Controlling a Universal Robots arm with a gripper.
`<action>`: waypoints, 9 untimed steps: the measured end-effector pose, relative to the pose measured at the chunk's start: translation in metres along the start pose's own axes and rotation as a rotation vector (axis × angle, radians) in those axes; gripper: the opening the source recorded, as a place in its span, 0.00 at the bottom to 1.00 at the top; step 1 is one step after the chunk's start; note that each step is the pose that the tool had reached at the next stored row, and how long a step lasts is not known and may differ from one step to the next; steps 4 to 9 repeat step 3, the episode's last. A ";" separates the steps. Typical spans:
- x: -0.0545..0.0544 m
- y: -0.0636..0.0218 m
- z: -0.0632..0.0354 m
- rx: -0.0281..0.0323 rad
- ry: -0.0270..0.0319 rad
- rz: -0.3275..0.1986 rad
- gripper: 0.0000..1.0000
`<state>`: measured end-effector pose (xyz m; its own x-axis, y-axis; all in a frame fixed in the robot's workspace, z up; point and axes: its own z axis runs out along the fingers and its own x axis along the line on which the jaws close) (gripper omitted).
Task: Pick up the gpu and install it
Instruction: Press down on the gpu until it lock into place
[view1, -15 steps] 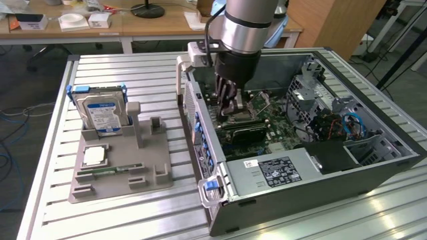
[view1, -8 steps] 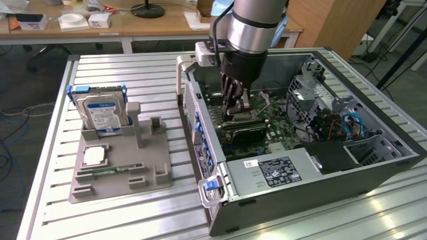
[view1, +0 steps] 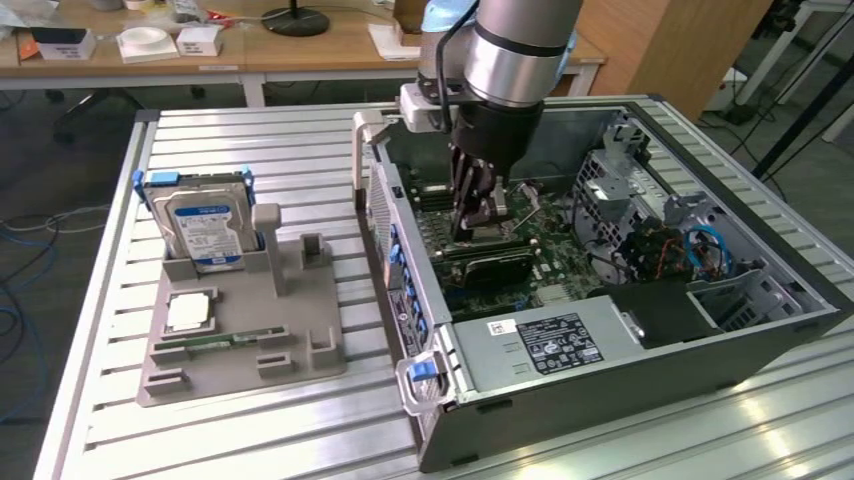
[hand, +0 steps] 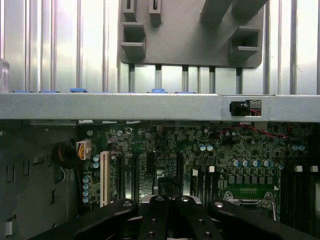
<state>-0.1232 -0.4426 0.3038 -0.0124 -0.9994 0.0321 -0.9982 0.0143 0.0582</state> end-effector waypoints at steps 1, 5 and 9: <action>0.000 0.0000 0.0000 0.0000 0.0000 0.000 0.11; 0.000 0.0000 0.0000 0.0000 0.0000 0.000 0.11; 0.000 0.0000 0.0000 0.0000 0.0000 0.000 0.11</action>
